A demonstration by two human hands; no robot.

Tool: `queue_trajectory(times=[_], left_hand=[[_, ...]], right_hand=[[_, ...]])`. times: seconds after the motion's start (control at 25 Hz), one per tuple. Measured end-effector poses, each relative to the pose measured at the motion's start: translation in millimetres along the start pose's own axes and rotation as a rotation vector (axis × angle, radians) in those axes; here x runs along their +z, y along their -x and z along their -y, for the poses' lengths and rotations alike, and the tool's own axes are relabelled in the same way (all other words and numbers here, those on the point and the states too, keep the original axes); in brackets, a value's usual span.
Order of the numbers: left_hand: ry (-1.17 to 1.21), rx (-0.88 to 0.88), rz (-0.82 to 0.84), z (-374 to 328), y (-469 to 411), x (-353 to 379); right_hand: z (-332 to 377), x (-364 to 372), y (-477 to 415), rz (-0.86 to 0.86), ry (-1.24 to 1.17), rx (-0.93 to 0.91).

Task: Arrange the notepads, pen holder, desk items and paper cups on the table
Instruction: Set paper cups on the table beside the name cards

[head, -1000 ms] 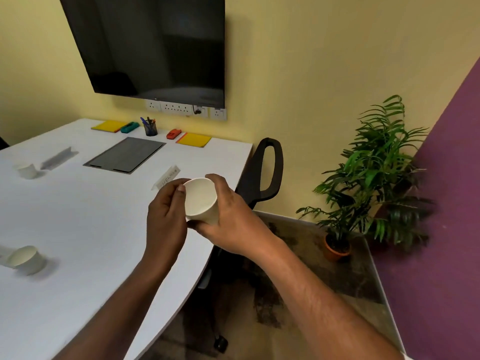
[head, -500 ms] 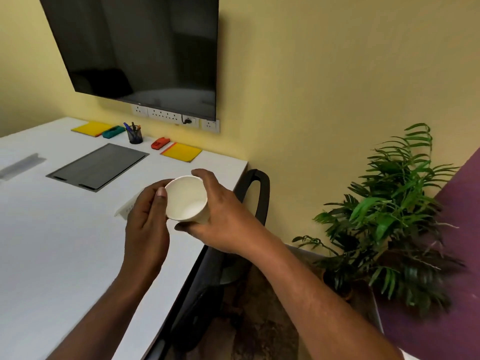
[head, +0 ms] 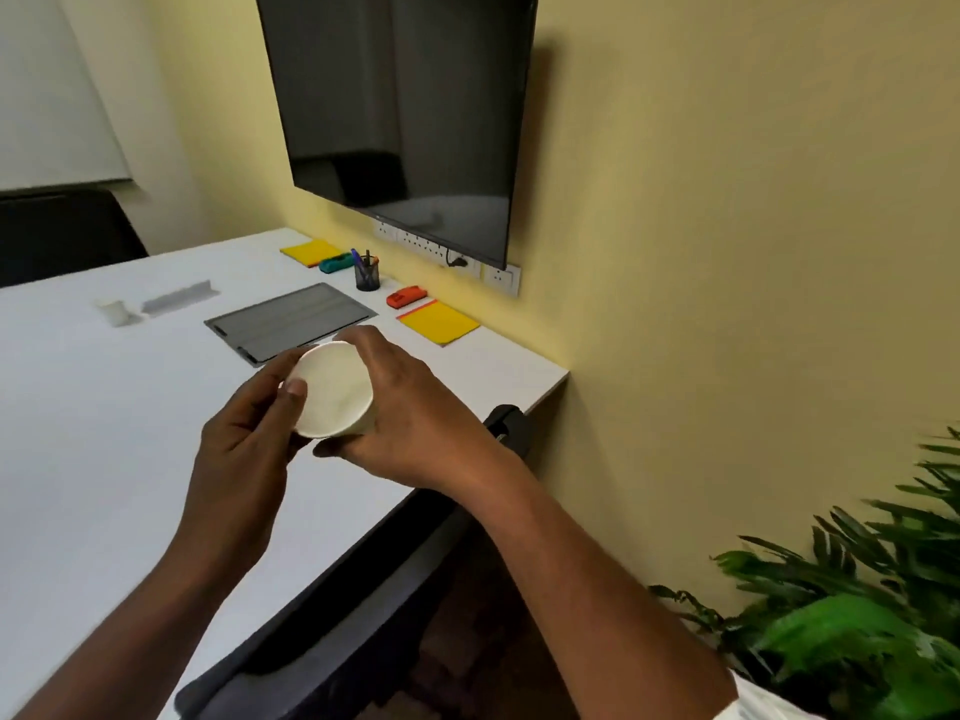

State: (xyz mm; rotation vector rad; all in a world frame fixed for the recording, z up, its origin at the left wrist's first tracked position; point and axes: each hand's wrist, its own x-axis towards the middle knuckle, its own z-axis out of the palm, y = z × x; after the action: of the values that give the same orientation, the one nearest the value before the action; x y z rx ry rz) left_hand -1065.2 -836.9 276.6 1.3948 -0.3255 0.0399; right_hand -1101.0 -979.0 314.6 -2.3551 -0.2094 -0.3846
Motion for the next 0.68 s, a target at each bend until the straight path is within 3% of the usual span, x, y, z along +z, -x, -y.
queue_trajectory(times=[0.28,0.68], left_hand=[[-0.050,0.032,-0.163,-0.9,-11.7,71.1],[-0.274,-0.115,-0.286,33.4,-114.4,66.4]], right_hand=[[-55.2,-49.0,-32.5,0.123,-0.073,-0.152],[-145.0,-61.0,-157.6,-0.085,-0.262,-0.001]])
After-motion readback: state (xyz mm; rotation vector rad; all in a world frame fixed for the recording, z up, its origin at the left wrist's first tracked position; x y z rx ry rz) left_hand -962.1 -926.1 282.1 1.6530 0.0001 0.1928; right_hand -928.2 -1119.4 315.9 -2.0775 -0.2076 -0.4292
